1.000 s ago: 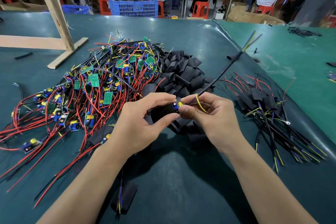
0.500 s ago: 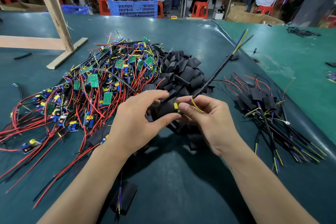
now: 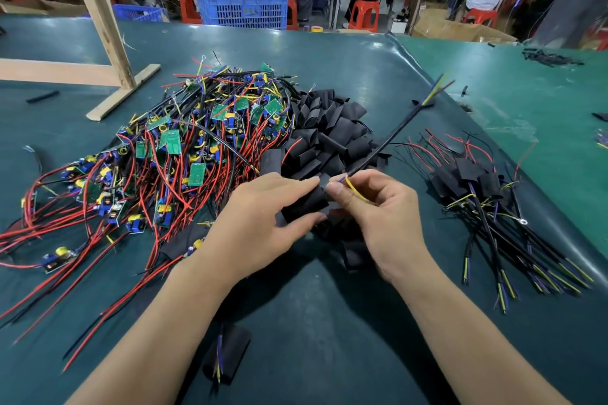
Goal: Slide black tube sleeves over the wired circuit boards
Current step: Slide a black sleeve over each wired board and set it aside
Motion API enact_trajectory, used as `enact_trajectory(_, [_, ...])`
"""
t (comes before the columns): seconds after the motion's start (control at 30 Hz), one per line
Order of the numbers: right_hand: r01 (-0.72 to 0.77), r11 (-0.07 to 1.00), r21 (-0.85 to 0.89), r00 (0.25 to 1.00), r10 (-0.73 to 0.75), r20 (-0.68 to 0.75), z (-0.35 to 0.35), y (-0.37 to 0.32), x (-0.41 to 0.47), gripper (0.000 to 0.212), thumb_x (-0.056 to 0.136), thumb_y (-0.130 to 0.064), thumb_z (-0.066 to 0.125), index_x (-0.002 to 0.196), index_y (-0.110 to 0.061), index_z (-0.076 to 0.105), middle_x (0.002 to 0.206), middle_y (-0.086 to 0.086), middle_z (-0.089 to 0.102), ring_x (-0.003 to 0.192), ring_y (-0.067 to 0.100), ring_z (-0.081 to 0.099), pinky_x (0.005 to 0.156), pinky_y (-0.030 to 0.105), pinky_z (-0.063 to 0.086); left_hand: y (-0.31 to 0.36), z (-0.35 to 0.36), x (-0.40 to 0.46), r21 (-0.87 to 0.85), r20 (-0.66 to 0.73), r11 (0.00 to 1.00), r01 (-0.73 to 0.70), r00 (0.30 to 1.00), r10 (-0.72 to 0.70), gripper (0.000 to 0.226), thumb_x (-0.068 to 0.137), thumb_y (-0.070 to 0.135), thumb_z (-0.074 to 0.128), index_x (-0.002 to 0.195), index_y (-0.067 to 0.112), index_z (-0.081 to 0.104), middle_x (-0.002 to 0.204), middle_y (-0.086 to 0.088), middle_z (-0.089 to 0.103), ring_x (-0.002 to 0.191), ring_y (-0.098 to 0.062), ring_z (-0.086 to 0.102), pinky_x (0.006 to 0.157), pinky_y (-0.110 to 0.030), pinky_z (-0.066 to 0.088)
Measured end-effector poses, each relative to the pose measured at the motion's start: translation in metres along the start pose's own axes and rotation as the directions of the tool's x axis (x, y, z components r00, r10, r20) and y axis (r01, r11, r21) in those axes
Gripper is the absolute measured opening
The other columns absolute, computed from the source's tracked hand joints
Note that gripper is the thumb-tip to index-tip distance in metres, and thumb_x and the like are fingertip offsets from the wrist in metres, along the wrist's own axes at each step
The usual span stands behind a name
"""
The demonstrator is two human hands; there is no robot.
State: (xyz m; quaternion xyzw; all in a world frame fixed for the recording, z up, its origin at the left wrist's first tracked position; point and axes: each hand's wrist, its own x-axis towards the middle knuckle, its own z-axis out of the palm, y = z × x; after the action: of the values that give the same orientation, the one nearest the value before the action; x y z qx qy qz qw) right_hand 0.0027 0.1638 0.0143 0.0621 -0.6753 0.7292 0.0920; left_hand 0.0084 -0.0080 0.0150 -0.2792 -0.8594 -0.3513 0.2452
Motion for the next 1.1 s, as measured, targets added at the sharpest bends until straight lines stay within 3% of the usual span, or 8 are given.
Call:
enact_trajectory(0.3, [0.064, 0.995, -0.070, 0.998, -0.062, 0.020, 0.001, -0.003, -0.003, 0.013, 0.087, -0.011, 0.073, 0.086, -0.024, 0.073, 0.082, -0.004, 0.073, 0.074, 0.012, 0.067, 0.072, 0.034, 0.059, 0.003, 0.001, 0.001, -0.039, -0.029, 0.999, 0.029, 0.999, -0.030, 0.045, 0.081, 0.021, 0.077, 0.122, 0.004, 0.068, 0.097, 0.001, 0.070, 0.087, -0.018, 0.064, 0.078, -0.036, 0.054])
enact_trajectory(0.43, [0.142, 0.976, -0.162, 0.990, -0.142, 0.017, 0.004, -0.004, -0.005, 0.013, 0.089, -0.008, 0.069, 0.085, -0.020, 0.071, 0.078, -0.009, 0.069, 0.070, 0.006, 0.063, 0.068, 0.022, 0.053, -0.001, 0.004, 0.000, 0.030, -0.002, 0.999, -0.013, 1.000, 0.013, 0.049, 0.079, 0.012, 0.081, 0.124, 0.001, 0.065, 0.107, -0.004, 0.072, 0.091, -0.024, 0.064, 0.081, -0.040, 0.053])
enact_trajectory(0.5, [0.087, 0.991, -0.105, 0.994, -0.093, -0.054, 0.006, -0.003, -0.003, 0.015, 0.089, -0.004, 0.069, 0.081, -0.017, 0.072, 0.079, 0.000, 0.072, 0.072, 0.010, 0.065, 0.070, 0.025, 0.054, -0.001, 0.006, 0.000, 0.056, -0.039, 0.998, 0.004, 0.999, -0.002, 0.049, 0.077, 0.013, 0.082, 0.122, 0.002, 0.067, 0.106, -0.006, 0.072, 0.091, -0.024, 0.067, 0.083, -0.038, 0.052])
enact_trajectory(0.57, [-0.045, 0.995, 0.087, 0.992, 0.055, -0.113, 0.007, -0.004, -0.002, 0.016, 0.087, -0.002, 0.070, 0.079, -0.016, 0.074, 0.078, 0.006, 0.074, 0.072, 0.015, 0.068, 0.068, 0.029, 0.057, -0.001, 0.005, 0.002, 0.046, -0.109, 0.998, 0.052, 0.993, -0.046, 0.047, 0.075, 0.017, 0.085, 0.117, 0.003, 0.070, 0.104, -0.008, 0.073, 0.093, -0.022, 0.070, 0.085, -0.036, 0.052])
enact_trajectory(0.7, [-0.175, 0.950, 0.259, 0.977, 0.200, -0.072, 0.004, -0.009, -0.002, 0.014, 0.083, -0.002, 0.072, 0.077, -0.014, 0.074, 0.076, 0.008, 0.074, 0.069, 0.016, 0.069, 0.056, 0.022, 0.053, -0.004, 0.003, 0.002, 0.069, -0.092, 0.997, 0.018, 0.996, -0.011, 0.044, 0.074, 0.023, 0.084, 0.112, 0.002, 0.073, 0.099, -0.009, 0.074, 0.087, -0.022, 0.070, 0.079, -0.038, 0.055])
enact_trajectory(0.9, [-0.107, 0.992, 0.073, 0.993, 0.110, -0.046, 0.002, -0.013, -0.004, 0.011, 0.081, -0.005, 0.076, 0.077, -0.015, 0.072, 0.076, 0.010, 0.074, 0.067, 0.017, 0.068, 0.055, 0.025, 0.054, -0.003, 0.003, 0.002, 0.089, -0.076, 0.994, -0.061, 0.995, 0.068, 0.043, 0.076, 0.022, 0.078, 0.112, -0.002, 0.071, 0.099, -0.008, 0.074, 0.082, -0.025, 0.068, 0.075, -0.038, 0.055])
enact_trajectory(1.03, [-0.180, 0.971, 0.156, 0.984, 0.179, 0.015, 0.000, -0.014, -0.003, 0.012, 0.080, 0.000, 0.074, 0.079, -0.011, 0.070, 0.076, 0.011, 0.074, 0.066, 0.019, 0.068, 0.054, 0.026, 0.055, -0.001, -0.001, 0.001, -0.059, -0.058, 0.998, 0.005, 0.998, -0.008, 0.043, 0.075, 0.021, 0.082, 0.113, 0.003, 0.072, 0.102, -0.005, 0.073, 0.089, -0.019, 0.070, 0.080, -0.038, 0.055])
enact_trajectory(1.1, [-0.140, 0.986, 0.087, 0.990, 0.140, 0.000, 0.000, -0.015, -0.003, 0.014, 0.080, 0.002, 0.075, 0.078, -0.012, 0.069, 0.076, 0.011, 0.074, 0.064, 0.019, 0.069, 0.053, 0.026, 0.055, 0.000, -0.002, 0.002, -0.088, -0.041, 0.996, 0.031, 0.999, -0.035, 0.044, 0.074, 0.021, 0.084, 0.114, 0.004, 0.072, 0.103, -0.004, 0.074, 0.092, -0.014, 0.071, 0.082, -0.037, 0.056])
